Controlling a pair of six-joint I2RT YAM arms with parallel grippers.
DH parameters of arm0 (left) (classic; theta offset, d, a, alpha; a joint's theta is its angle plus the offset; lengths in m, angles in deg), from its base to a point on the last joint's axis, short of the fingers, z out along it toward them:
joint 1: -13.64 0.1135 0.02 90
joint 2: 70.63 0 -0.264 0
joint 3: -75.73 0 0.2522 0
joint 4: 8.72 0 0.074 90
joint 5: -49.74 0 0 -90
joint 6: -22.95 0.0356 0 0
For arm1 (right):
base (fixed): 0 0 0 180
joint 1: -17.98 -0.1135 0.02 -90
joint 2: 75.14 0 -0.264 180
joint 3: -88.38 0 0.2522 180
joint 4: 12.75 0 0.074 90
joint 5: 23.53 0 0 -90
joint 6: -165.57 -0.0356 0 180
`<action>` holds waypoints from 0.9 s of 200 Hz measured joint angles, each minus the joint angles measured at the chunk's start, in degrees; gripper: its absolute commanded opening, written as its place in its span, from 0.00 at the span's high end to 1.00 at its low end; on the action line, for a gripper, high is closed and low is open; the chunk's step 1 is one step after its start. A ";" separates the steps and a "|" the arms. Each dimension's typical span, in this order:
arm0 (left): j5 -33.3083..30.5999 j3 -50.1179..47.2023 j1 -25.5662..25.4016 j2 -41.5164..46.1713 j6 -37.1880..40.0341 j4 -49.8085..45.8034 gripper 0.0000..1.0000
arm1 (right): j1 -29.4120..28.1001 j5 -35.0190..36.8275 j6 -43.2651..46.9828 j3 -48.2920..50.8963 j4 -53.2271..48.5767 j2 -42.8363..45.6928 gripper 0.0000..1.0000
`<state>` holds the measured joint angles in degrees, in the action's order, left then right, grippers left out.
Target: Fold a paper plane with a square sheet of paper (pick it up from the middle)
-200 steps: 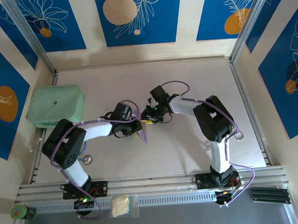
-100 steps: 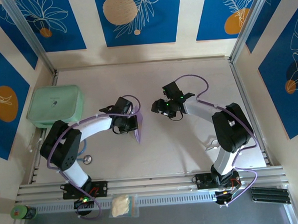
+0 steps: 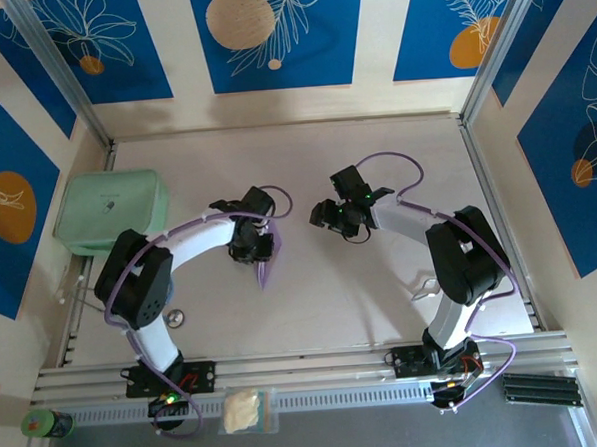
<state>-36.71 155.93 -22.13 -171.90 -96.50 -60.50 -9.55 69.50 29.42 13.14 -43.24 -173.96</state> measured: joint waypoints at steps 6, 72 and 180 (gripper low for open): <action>-0.26 0.17 -0.33 -0.46 0.00 -0.07 0.87 | 0.07 -0.04 0.00 0.02 0.00 0.00 0.41; -2.38 1.79 -2.97 -3.45 -0.68 -0.57 0.83 | 0.76 -0.68 -0.42 0.17 0.52 0.00 0.42; -4.76 2.86 -5.20 -5.97 -4.04 -0.48 0.91 | 1.05 -1.53 -0.42 0.44 0.83 0.00 0.41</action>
<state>-41.47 158.79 -27.33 -177.87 -100.55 -60.99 -8.50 67.97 29.01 13.58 -42.41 -173.96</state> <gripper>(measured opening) 0.121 0.588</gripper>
